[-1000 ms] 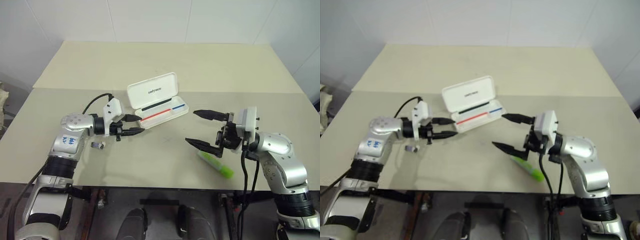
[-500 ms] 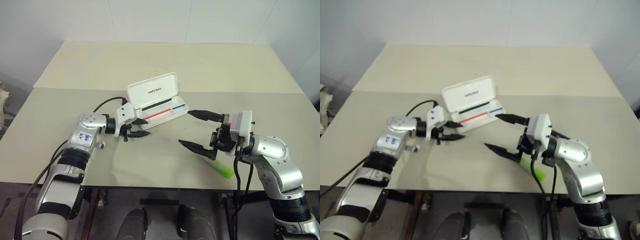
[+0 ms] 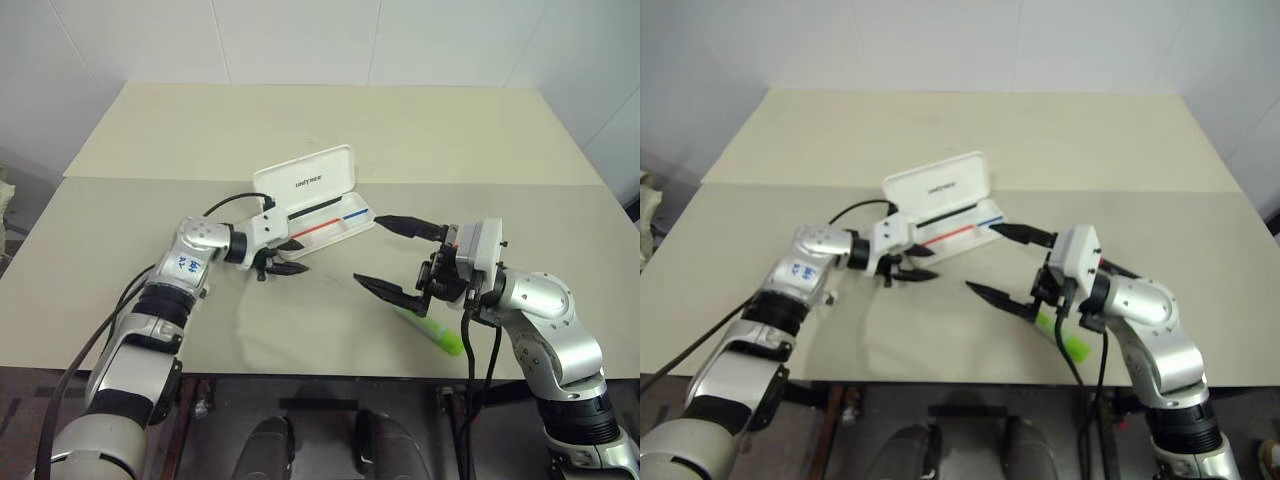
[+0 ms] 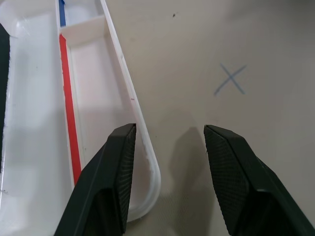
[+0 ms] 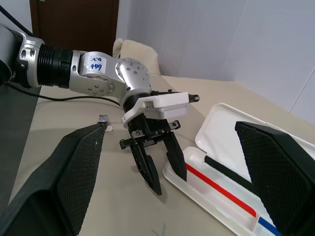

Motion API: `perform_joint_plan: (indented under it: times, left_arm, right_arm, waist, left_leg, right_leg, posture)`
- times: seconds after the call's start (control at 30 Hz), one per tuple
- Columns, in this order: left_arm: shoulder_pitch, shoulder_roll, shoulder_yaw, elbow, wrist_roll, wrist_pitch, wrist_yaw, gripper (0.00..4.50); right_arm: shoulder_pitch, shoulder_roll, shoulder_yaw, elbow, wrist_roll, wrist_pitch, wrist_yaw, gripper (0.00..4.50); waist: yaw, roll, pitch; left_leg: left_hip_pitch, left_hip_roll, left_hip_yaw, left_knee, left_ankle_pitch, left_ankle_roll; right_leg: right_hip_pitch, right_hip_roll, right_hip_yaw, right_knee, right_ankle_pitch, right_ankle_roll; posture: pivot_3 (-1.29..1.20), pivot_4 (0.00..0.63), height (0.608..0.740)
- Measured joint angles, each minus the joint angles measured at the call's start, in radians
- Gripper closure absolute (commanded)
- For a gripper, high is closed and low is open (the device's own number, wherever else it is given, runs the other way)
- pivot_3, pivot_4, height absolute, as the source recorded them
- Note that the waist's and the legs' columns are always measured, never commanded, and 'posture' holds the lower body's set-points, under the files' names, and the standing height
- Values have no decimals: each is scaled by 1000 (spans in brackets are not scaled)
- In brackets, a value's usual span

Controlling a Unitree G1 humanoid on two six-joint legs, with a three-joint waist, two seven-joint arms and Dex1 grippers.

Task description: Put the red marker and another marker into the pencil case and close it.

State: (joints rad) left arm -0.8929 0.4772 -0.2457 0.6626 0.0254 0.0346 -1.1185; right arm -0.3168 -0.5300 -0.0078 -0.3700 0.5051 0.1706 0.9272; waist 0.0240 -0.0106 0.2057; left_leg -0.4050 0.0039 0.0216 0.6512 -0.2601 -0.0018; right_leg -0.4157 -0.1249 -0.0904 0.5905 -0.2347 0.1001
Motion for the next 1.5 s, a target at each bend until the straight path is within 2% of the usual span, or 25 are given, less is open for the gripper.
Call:
perform_joint_plan:
  times: [0.03,0.1,0.3,0.63,0.77,1.07,1.4,1.5]
  left_arm:
    - [-9,2,-10,3,14,6,-4,2267]
    - [-25,5,-24,12,39,8,-9,2644]
    - [-50,9,-37,18,81,-7,5,4484]
    - [-35,10,-39,0,93,-24,4,4484]
    - [9,20,-29,-78,78,-13,-21,4484]
    - [201,110,-35,-419,-2,58,-166,4484]
    - [191,108,-56,-455,-1,152,-173,4484]
    - [185,105,-68,-470,-1,229,-174,3725]
  right_arm:
    - [-6,0,0,0,0,0,0,0]
    - [-14,-9,0,-2,1,2,4,0]
    - [-20,-76,0,-2,15,29,62,0]
    - [-22,-156,-10,12,60,70,149,0]
    - [-23,-166,-46,29,77,71,152,0]
    - [19,-224,-136,59,97,84,172,0]
    - [27,-224,-136,15,113,116,151,0]
    - [31,-224,-137,4,118,122,147,0]
  waist:
    - [0,0,0]
    - [-1,0,0]
    - [-1,0,0]
    - [0,0,0]
    - [0,0,0]
    - [-1,0,0]
    - [0,0,0]
    - [0,0,0]
  left_leg:
    - [0,0,0,0,0,0]
    - [0,0,1,0,0,0]
    - [1,0,1,0,-1,1]
    - [1,1,1,3,-1,1]
    - [1,0,2,2,-2,3]
    - [2,0,12,3,-9,9]
    - [2,1,13,10,-12,10]
    - [2,1,13,11,-12,10]
  right_leg:
    - [0,0,0,0,0,0]
    - [0,0,1,0,0,0]
    - [0,0,1,1,0,0]
    - [0,0,2,0,0,0]
    - [0,0,3,1,0,1]
    - [0,0,12,-1,-1,5]
    - [0,0,14,-1,-1,6]
    - [0,0,15,-1,-1,6]
  posture:
    - [0,150,740]
    - [0,150,740]
    - [0,150,740]
    - [0,150,740]
    - [0,150,740]
    - [0,150,740]
    - [0,150,740]
    - [0,150,740]
